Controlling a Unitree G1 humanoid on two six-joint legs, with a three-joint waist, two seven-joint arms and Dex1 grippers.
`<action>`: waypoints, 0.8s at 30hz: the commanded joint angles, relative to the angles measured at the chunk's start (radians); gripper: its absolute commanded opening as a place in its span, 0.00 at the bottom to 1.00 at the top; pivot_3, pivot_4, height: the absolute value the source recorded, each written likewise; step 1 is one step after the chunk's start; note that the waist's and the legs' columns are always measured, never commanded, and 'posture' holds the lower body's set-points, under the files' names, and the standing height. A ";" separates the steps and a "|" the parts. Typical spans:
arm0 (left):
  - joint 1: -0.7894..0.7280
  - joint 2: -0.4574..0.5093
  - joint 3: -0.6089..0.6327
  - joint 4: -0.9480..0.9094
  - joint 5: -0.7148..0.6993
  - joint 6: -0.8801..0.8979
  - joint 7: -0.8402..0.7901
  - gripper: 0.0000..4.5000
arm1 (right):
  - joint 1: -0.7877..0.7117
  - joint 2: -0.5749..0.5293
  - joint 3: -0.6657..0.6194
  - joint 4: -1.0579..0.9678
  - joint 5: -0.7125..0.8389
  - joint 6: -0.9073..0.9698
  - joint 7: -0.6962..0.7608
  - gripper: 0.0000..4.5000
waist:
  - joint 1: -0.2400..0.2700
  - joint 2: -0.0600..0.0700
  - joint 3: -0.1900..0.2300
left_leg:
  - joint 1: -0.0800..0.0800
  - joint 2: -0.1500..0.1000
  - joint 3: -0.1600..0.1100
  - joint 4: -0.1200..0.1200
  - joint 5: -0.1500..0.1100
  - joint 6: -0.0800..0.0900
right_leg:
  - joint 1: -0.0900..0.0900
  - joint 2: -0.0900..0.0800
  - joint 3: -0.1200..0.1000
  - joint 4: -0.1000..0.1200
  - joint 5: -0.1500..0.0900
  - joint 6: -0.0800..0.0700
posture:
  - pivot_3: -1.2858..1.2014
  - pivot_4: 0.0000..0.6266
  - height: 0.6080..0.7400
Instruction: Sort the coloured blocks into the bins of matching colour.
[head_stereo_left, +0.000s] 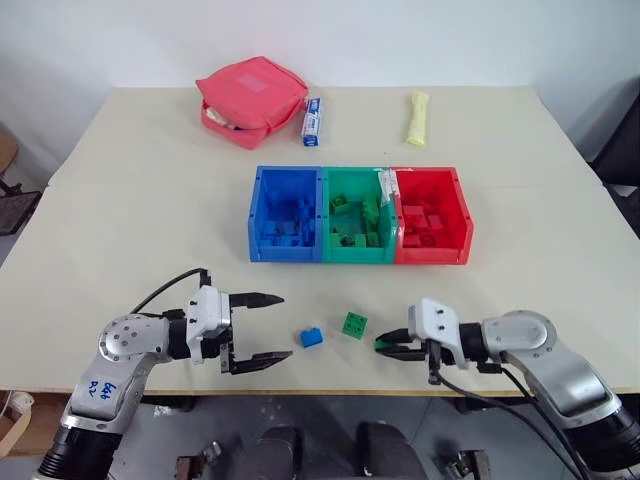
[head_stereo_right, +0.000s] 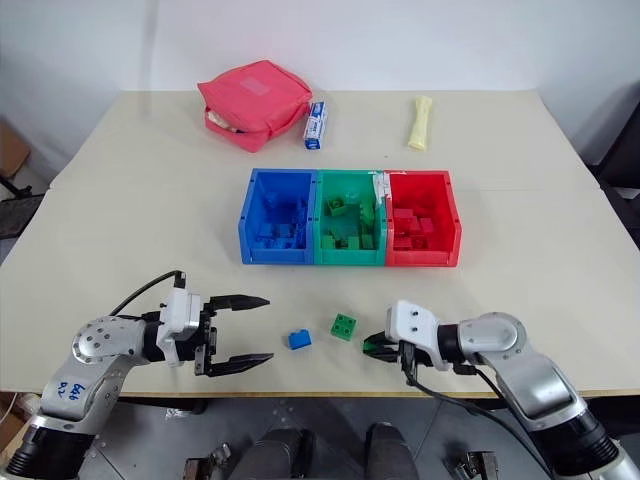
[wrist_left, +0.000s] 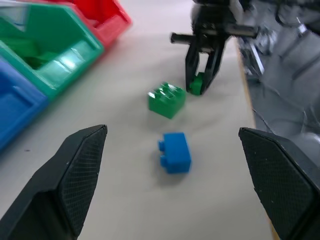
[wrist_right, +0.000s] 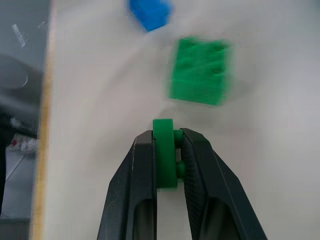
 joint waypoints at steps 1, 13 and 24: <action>0.002 -0.035 0.052 -0.040 -0.043 0.015 0.065 1.00 | -0.122 0.063 -0.059 0.032 0.066 0.032 -0.039 0.07 | -0.002 0.000 0.000 | 0.000 0.000 0.000 0.000 0.000 0.000 | 0.000 0.000 0.000 0.000 0.000 0.000 | 0.52 0.24 1.00; -0.013 -0.092 0.157 0.016 -0.018 -0.021 0.200 1.00 | -0.615 0.354 -0.101 0.570 -0.077 -0.081 -0.363 0.29 | -0.001 0.000 0.000 | -0.001 -0.001 0.000 -0.001 0.000 -0.001 | -0.005 0.000 -0.002 0.009 0.000 0.000 | 0.52 0.24 1.00; -0.031 -0.067 0.147 0.053 0.004 -0.070 0.154 1.00 | -0.386 0.242 -0.176 0.327 0.021 -0.110 -0.196 1.00 | 0.000 0.000 0.000 | -0.003 -0.001 0.001 0.000 0.000 0.000 | -0.006 0.000 -0.003 0.009 0.000 0.000 | 0.52 0.24 1.00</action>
